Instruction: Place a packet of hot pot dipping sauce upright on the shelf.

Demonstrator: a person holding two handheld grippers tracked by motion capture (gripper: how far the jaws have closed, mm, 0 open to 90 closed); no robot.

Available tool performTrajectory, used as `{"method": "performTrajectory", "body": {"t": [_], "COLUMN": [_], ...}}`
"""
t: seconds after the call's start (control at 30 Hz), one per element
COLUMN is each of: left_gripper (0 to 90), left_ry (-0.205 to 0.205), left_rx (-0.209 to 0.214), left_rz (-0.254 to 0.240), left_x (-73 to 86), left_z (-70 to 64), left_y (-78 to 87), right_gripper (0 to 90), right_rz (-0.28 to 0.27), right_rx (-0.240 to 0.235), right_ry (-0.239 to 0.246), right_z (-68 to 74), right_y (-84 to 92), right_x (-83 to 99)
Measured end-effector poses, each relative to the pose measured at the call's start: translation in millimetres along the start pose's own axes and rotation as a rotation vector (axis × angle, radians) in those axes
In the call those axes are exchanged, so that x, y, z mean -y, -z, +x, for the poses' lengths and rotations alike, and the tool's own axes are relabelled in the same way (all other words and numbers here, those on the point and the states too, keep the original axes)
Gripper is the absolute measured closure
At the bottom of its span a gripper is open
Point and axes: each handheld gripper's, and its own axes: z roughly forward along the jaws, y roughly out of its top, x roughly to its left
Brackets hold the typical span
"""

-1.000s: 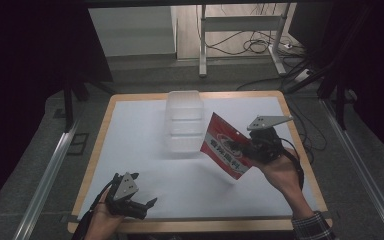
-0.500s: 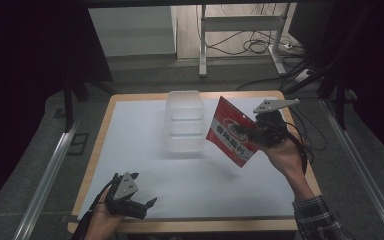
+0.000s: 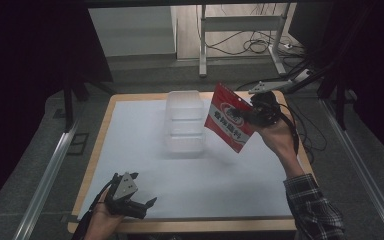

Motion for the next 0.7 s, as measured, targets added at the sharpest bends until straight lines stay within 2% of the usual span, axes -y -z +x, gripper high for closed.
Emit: {"method": "performTrajectory", "body": {"t": [0.13, 0.33, 0.7], "left_gripper": [1.3, 0.9, 1.0], "left_ry": [0.007, 0.042, 0.035], "left_rx": [-0.003, 0.009, 0.021], "left_rz": [-0.008, -0.038, -0.053], "left_x": [-0.2, -0.1, -0.5], "left_z": [1.1, 3.7, 2.9], "left_y": [1.7, 4.5, 5.6], "right_gripper": [87.2, 87.2, 87.1], "right_rz": [0.001, 0.003, -0.016], "right_rx": [-0.006, -0.024, -0.050], "right_ry": [0.010, 0.032, 0.046], "right_z": [-5.3, -15.5, -25.7], "right_y": [-9.1, -29.0, -53.5], "right_x": [-8.0, -20.4, -40.4]}}
